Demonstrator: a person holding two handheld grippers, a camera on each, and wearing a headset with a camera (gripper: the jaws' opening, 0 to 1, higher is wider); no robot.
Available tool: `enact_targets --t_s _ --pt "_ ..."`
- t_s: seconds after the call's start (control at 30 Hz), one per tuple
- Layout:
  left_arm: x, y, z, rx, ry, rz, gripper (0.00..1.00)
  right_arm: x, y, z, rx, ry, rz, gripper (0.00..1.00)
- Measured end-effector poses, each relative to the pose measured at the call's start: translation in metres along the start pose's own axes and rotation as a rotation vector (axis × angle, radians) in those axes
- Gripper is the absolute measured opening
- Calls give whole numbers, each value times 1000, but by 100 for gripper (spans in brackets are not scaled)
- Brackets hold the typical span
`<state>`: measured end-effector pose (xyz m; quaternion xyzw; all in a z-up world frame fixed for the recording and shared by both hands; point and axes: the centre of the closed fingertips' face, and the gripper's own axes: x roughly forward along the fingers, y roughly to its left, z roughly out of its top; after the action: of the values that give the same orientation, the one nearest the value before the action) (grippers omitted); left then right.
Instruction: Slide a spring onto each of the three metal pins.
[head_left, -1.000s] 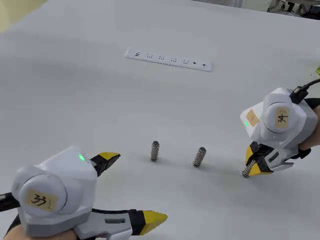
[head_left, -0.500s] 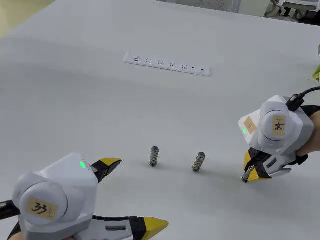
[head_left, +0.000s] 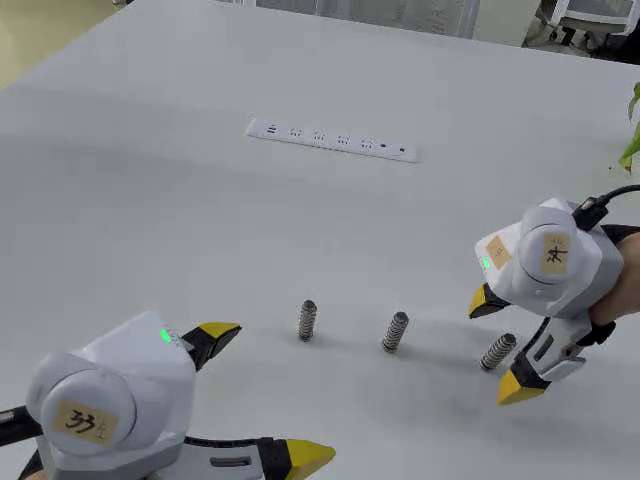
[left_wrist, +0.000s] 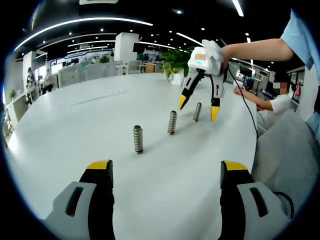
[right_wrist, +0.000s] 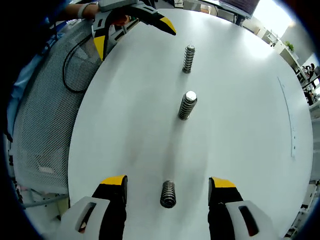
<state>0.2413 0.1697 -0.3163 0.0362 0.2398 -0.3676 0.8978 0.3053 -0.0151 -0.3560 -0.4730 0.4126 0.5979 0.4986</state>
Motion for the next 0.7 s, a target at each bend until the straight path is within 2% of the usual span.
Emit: enact_targets --t_s 0.23,0.4,0.6,0.7 --pt "0 0 0 2 2 1 87 -4 0 4 51 -65 -46 88" --pt "0 -2 0 8 5 -4 88 -7 3 5 101 -112 -78 99" --pt "1 -2 -1 12 8 -2 89 -11 7 4 155 -159 -106 99" --pt "1 -3 -3 18 16 -6 89 -16 10 7 192 -203 -130 99"
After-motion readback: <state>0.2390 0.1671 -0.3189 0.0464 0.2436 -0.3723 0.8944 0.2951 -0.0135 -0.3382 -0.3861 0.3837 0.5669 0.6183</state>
